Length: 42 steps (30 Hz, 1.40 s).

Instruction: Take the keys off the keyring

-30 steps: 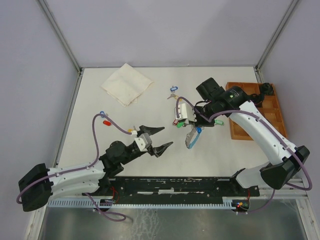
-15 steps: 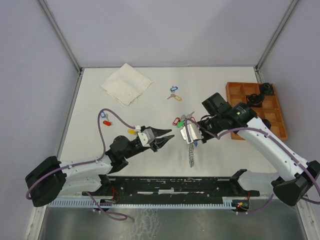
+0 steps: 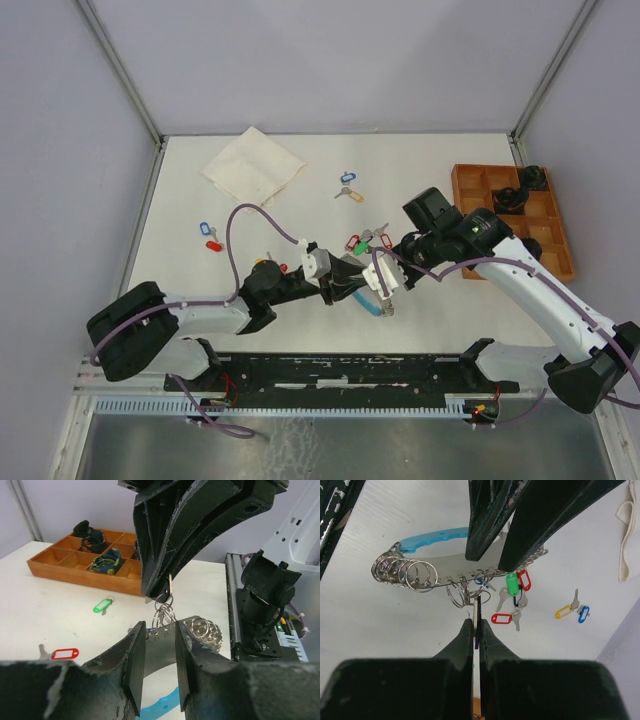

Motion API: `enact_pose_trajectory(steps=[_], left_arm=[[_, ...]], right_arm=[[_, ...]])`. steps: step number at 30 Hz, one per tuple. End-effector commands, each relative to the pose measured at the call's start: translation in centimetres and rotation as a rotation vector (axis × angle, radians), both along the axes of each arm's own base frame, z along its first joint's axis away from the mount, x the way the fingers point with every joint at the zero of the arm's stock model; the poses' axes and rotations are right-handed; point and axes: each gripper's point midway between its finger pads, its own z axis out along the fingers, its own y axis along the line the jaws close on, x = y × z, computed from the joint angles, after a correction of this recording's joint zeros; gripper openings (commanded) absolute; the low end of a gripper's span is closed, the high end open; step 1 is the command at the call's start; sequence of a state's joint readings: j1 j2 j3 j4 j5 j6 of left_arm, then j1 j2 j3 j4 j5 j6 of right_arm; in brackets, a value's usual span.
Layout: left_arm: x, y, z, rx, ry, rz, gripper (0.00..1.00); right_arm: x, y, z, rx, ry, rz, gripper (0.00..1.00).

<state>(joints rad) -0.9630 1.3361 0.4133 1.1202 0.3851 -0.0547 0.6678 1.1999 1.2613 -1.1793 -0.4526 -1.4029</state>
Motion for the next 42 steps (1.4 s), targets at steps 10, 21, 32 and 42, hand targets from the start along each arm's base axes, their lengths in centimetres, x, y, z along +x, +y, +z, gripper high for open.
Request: enact_pose_trajectory(steps=[10, 21, 32, 42], left_arm=[[0.3, -1.6, 2.3, -0.104, 0.054, -0.046, 0.31], [-0.1, -1.7, 2.6, -0.109, 0.056, -0.069, 0.29], [-0.3, -1.1, 3.2, -0.100, 0.059, -0.060, 0.38], [-0.8, -0.9, 4.2, -0.148, 0.163, -0.077, 0.57]], right_arm=[[-0.3, 1.3, 1.1, 0.071, -0.028, 0.054, 0.01], [-0.6, 1.2, 1.1, 0.072, -0.025, 0.066, 0.01], [-0.6, 0.9, 1.1, 0.061, -0.037, 0.068, 0.01], [-0.9, 0.6, 0.9, 0.019, -0.035, 0.084, 0.01]])
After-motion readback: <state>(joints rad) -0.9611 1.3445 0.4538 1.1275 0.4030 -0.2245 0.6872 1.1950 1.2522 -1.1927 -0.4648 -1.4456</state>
